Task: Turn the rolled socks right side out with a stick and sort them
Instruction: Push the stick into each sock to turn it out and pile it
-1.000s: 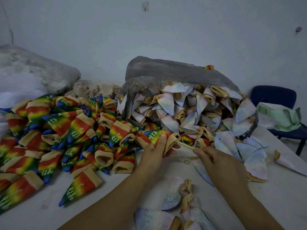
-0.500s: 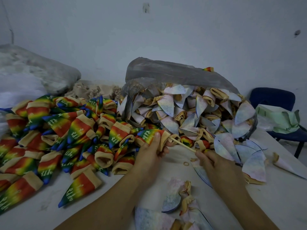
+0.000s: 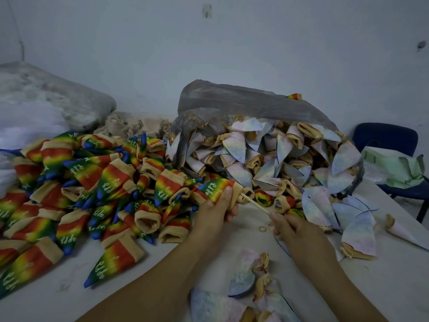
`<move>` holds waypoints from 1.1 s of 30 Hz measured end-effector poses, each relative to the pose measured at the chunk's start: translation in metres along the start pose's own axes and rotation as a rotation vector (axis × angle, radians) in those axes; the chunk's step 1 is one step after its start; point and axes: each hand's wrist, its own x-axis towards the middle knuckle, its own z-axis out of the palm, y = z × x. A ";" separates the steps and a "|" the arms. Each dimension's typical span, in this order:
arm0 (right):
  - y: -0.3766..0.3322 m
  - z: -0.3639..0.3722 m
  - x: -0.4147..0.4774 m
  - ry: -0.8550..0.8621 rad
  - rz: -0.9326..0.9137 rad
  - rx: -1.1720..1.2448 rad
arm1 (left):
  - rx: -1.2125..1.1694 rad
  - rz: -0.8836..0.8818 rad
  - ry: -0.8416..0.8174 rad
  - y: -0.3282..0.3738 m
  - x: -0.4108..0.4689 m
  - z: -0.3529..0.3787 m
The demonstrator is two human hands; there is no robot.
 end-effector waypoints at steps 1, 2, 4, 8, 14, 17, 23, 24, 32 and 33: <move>0.001 -0.004 0.001 0.007 -0.021 -0.059 | -0.036 -0.029 -0.009 0.000 -0.001 -0.001; 0.001 -0.007 0.002 0.021 -0.046 -0.120 | -0.080 -0.053 -0.013 -0.001 0.000 -0.002; 0.003 -0.014 0.003 0.073 -0.097 -0.252 | -0.153 -0.083 -0.016 -0.002 0.001 -0.004; 0.006 -0.025 0.005 0.116 -0.229 -0.347 | -0.181 -0.112 -0.074 -0.002 0.001 -0.003; 0.004 -0.020 0.009 0.071 -0.388 -0.392 | -0.139 -0.157 -0.149 0.002 -0.005 0.002; -0.001 -0.013 0.005 0.017 -0.400 -0.339 | 0.080 -0.134 -0.086 0.001 -0.008 0.008; -0.012 0.007 -0.009 0.082 -0.312 -0.278 | 0.207 -0.120 -0.070 0.010 -0.009 0.014; -0.013 0.009 -0.011 0.090 -0.298 -0.277 | 0.202 -0.129 -0.074 0.010 -0.008 0.014; -0.006 0.007 -0.007 0.166 -0.332 -0.288 | 0.148 -0.048 -0.171 -0.001 -0.008 0.009; -0.006 0.007 -0.007 0.193 -0.333 -0.275 | 0.111 -0.048 -0.171 0.000 -0.007 0.008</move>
